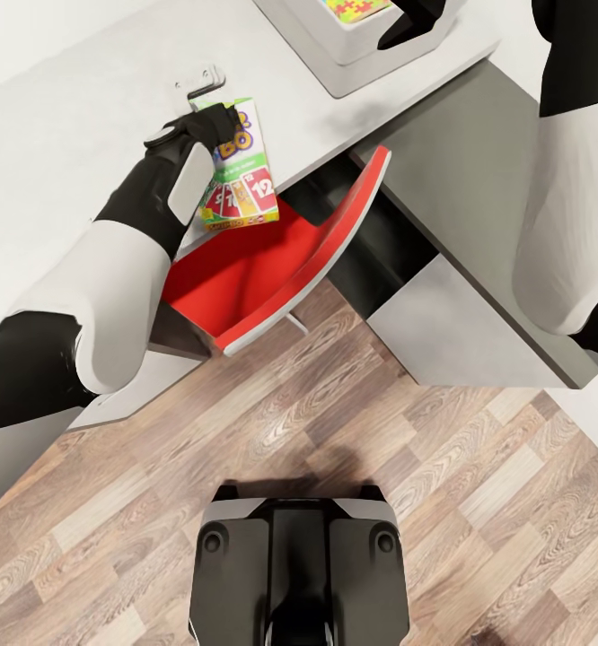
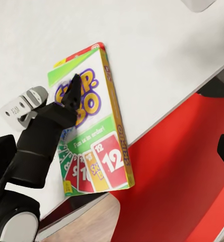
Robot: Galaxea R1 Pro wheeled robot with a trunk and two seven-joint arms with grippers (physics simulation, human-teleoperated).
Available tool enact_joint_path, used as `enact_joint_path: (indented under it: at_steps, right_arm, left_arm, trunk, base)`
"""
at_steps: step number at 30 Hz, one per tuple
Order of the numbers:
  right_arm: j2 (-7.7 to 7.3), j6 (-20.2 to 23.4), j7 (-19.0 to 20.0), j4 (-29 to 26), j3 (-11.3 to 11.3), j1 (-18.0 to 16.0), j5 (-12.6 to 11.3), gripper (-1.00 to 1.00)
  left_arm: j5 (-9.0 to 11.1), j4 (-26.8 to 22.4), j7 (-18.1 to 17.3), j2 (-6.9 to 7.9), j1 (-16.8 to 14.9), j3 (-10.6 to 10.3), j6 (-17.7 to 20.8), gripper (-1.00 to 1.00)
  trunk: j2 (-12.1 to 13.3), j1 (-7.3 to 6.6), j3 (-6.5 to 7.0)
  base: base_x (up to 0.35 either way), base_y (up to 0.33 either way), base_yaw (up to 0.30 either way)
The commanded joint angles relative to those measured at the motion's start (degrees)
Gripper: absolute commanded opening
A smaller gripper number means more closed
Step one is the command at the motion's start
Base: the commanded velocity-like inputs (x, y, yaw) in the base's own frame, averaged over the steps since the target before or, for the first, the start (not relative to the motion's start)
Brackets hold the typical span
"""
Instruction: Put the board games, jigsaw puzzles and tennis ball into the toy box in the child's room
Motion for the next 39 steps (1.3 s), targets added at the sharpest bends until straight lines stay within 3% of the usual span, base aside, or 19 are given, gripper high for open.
enact_joint_path:
  at_steps: [1, 9, 18, 25, 28, 39]
  right_arm:
    - [0.0, 0.6, -0.5, 0.0, 0.0, -0.1, -0.5, 1.0]
    - [-0.07, 0.5, -0.5, -0.3, 0.1, -0.1, -0.5, 1.0]
    - [-0.48, 0.5, -0.5, -0.7, 0.1, -0.1, -0.6, 1.0]
    - [-1.01, 0.5, -0.5, -0.9, 0.6, -0.1, -1.0, 1.0]
    - [-1.03, 0.4, -0.2, -1.0, 2.1, -0.1, -1.3, 1.0]
    - [-1.02, -1.8, 0.0, -0.7, 5.4, -0.1, -0.7, 1.0]
  left_arm:
    - [0.3, -0.5, 0.3, -0.01, 0.0, 0.0, 0.4, 1.0]
    - [0.6, -6.5, 0.3, -0.01, 0.0, 0.6, 3.0, 1.0]
    - [1.0, -14.0, 0.2, -0.01, 0.1, 0.2, 12.9, 1.0]
    - [2.7, -14.9, 0.0, -0.01, 0.2, 0.1, 19.8, 1.0]
    - [4.1, -14.9, 0.1, -0.01, 0.2, 0.2, 22.2, 1.0]
    - [5.1, -14.7, 0.3, -0.01, 0.2, 0.1, 24.1, 1.0]
  trunk:
    - [-0.1, 0.04, -0.06]
    - [-0.1, 0.04, -0.06]
    - [-0.1, 0.04, -0.06]
    - [-0.1, 0.04, -0.06]
    - [-0.1, 0.04, -0.06]
    - [-0.1, 0.04, 0.18]
  base:
    - [0.0, 0.0, 0.0]
    - [0.0, 0.0, 0.0]
    - [0.0, 0.0, 0.0]
    - [0.0, 0.0, 0.0]
    - [0.0, 0.0, 0.0]
    - [0.0, 0.0, 0.0]
